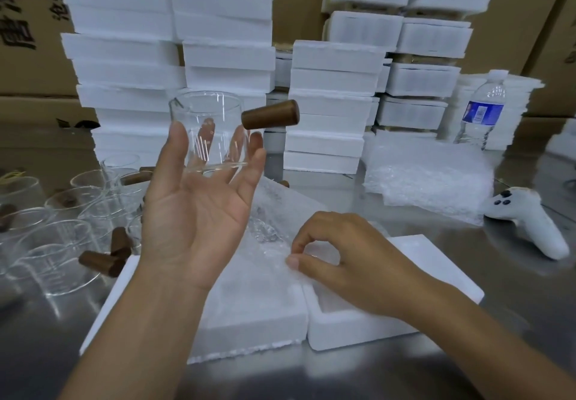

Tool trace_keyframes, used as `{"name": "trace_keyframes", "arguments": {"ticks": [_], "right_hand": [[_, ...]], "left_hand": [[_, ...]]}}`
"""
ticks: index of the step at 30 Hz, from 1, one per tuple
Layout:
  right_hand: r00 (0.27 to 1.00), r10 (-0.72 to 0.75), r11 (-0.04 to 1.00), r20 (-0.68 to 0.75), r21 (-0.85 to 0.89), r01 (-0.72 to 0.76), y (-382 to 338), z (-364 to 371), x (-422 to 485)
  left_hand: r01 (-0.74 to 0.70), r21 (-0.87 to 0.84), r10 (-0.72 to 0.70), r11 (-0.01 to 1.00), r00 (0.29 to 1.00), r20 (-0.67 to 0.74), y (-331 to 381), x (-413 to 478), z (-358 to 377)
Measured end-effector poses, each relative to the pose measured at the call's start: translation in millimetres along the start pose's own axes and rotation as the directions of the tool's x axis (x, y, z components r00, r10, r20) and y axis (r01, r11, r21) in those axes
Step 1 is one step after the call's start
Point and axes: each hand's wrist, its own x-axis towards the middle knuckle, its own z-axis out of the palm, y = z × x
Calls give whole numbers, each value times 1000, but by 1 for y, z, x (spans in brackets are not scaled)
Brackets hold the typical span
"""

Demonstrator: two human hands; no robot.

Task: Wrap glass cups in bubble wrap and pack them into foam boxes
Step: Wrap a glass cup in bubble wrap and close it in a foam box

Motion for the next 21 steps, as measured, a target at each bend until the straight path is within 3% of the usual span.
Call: {"name": "trace_keyframes", "arguments": {"ticks": [3, 5, 8, 10, 11, 16, 21], "right_hand": [[999, -35, 999, -31, -20, 34, 3, -2, -5], [986, -5, 999, -164, 36, 11, 9, -11, -6], [851, 127, 970, -510, 244, 1, 20, -27, -5], [739, 182, 956, -648, 291, 20, 25, -35, -6], [718, 171, 964, -674, 264, 19, 25, -36, -7], [858, 11, 997, -513, 66, 27, 23, -27, -8], [924, -107, 988, -366, -146, 57, 28, -21, -6]], "left_hand": [[-17, 7, 17, 1000, 1000, 13, 3, 1, -1], [-35, 11, 34, 999, 999, 26, 6, 1, -2], [-54, 37, 53, 998, 998, 44, 9, 1, -2], [-38, 73, 35, 997, 998, 46, 5, 1, -1], [-25, 115, 20, 993, 999, 42, 2, 2, -1], [28, 537, -89, 843, 992, 88, -20, 0, 2], [10, 704, -134, 710, 984, 120, -32, -5, -2]]}}
